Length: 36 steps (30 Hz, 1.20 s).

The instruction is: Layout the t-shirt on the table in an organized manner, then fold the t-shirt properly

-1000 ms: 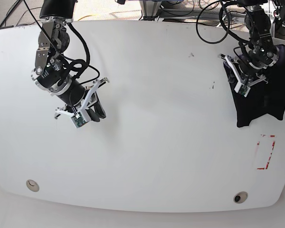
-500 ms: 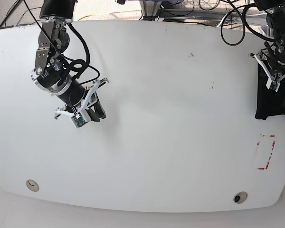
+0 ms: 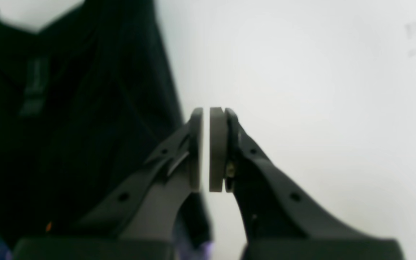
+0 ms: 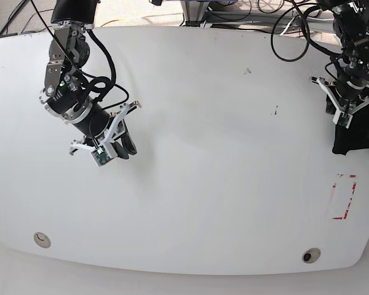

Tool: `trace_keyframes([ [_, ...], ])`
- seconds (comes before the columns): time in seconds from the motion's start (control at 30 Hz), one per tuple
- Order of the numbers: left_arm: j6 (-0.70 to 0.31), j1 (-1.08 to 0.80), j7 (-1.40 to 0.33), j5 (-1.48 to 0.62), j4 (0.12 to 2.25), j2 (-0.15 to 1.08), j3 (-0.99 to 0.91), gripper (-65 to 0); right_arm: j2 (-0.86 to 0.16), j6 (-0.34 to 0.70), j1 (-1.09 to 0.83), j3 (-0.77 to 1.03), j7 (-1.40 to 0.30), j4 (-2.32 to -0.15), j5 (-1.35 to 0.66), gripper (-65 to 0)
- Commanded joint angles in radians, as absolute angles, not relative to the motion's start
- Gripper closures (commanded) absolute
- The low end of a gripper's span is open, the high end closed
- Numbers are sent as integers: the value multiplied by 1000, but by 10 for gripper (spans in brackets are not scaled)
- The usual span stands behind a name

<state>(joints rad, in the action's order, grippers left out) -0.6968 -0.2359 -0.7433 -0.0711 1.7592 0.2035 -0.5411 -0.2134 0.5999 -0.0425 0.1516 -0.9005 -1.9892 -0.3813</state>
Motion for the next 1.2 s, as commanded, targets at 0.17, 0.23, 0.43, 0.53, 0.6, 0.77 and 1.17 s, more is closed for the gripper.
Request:
trace_keyframes([
  [0.17,-698,-143,-704,-62,1899,107,-361,-17,-255,599,-27,150,-760,-2015,-314,-101],
  [0.23,-693,-119,-653,-44,1897,85,-314,-17,-257,599,-28,150,-688,-1986,-263,-101],
  [0.43,-545,-102,-423,35,1854,4,-189,-18,-257,621,-22,154,-435,-1813,-114,-101],
  [0.53,-464,-120,-320,96,1822,-31,-150,-18,-259,622,-27,154,-312,-1727,-59,-101],
  [0.6,-429,-145,-265,128,1811,-47,-128,-18,-259,622,-36,156,-257,-1696,-42,-101],
  [0.77,-417,-236,-163,170,1839,-61,-93,-17,-265,619,-143,180,-165,-1712,-35,-97],
  [1.17,-417,-556,-30,168,1963,-56,-150,-17,-196,618,-529,305,-148,-1971,-36,-32],
])
